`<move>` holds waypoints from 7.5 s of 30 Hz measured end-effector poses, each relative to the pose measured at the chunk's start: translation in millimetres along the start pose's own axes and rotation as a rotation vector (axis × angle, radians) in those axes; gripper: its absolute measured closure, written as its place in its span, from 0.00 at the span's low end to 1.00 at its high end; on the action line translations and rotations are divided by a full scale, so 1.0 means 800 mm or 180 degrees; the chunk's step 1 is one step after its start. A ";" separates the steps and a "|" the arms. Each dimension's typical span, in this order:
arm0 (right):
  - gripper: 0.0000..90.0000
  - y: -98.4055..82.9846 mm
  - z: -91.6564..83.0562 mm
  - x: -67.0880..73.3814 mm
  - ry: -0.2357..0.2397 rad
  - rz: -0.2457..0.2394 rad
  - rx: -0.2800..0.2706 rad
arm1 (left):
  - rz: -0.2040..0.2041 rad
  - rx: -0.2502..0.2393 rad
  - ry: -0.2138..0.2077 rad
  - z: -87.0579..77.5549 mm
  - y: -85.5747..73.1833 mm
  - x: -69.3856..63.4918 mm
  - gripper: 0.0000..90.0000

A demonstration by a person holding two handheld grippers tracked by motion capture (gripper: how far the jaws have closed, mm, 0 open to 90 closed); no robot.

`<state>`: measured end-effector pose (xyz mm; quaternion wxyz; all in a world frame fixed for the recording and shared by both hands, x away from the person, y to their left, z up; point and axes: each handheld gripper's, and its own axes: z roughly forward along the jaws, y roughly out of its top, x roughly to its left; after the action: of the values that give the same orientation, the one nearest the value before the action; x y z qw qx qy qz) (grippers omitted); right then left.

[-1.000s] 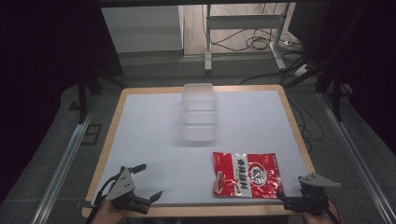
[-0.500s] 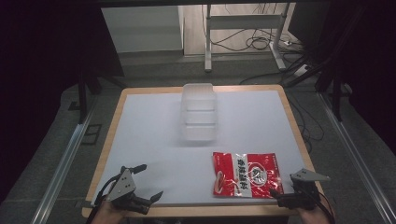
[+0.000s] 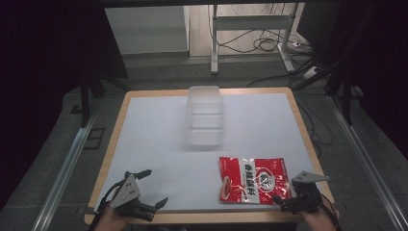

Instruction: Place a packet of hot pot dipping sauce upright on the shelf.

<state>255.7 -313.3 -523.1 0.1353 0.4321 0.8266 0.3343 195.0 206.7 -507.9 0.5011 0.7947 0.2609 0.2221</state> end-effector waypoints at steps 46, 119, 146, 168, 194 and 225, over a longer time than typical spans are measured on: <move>0.02 0.024 0.014 0.010 0.0626 0.0621 -0.0358 | 0.0098 0.0041 0.0002 0.001 0.000 -0.002 0.00; 0.98 0.189 -0.064 0.052 0.0212 -0.0215 -0.0655 | 0.0178 0.0061 0.0018 0.002 0.000 -0.005 0.00; 0.98 0.273 -0.057 0.023 0.0163 -0.0595 -0.0629 | 0.0141 0.0052 0.0020 0.001 0.000 -0.001 0.00; 0.98 0.332 -0.009 0.044 0.0501 -0.0955 -0.0492 | 0.0118 0.0031 0.0000 0.000 0.000 -0.002 0.00; 0.98 0.399 0.047 0.092 0.0654 -0.1407 -0.0333 | 0.0133 0.0027 -0.0021 0.001 -0.001 -0.003 0.00; 0.97 0.400 0.127 0.090 0.0633 -0.1187 -0.0165 | 0.0103 0.0025 -0.0008 -0.001 -0.001 0.000 0.00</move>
<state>465.1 -81.9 -379.5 0.1236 0.2330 0.8926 0.3656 194.6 207.7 -507.9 0.4946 0.8011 0.2482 0.2281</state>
